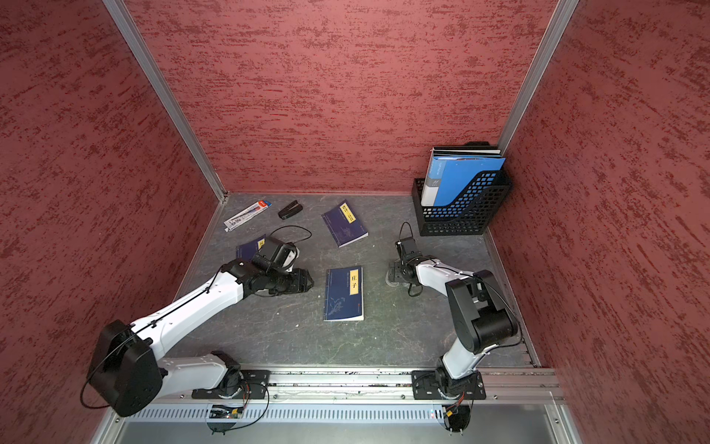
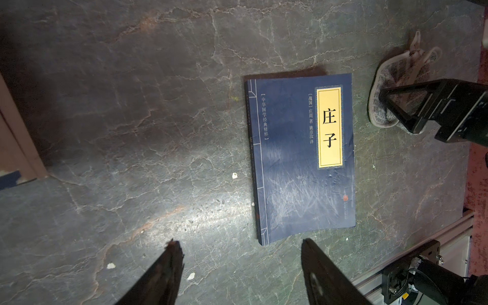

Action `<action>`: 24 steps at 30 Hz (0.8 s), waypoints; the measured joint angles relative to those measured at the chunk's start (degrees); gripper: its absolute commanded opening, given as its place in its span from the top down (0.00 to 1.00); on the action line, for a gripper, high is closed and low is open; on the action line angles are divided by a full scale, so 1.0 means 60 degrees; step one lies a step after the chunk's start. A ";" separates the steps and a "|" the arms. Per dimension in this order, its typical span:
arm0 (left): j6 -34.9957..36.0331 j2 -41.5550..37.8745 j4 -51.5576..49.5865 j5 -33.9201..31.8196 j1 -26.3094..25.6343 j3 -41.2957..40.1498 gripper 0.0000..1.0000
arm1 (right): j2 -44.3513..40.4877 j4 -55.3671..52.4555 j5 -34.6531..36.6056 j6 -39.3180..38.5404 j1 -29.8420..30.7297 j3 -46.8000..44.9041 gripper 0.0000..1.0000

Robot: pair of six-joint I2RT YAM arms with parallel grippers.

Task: Wipe the cover of the book
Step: Pick up the cleaning item at the center of the board.

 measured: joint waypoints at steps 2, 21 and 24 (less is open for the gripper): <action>0.0000 0.0000 0.0011 0.0022 0.0004 -0.0004 0.28 | 0.0066 -0.0025 0.0073 0.0044 -0.0026 0.0062 0.31; 0.0044 0.0000 0.0084 0.0033 0.0073 -0.0175 0.28 | -0.1574 -0.0441 -0.0153 0.0033 0.0244 0.0404 0.78; 0.0091 0.0004 0.0127 0.0102 0.0117 -0.0175 0.27 | -0.2065 -0.0583 -0.0510 0.0036 0.0936 0.0831 0.79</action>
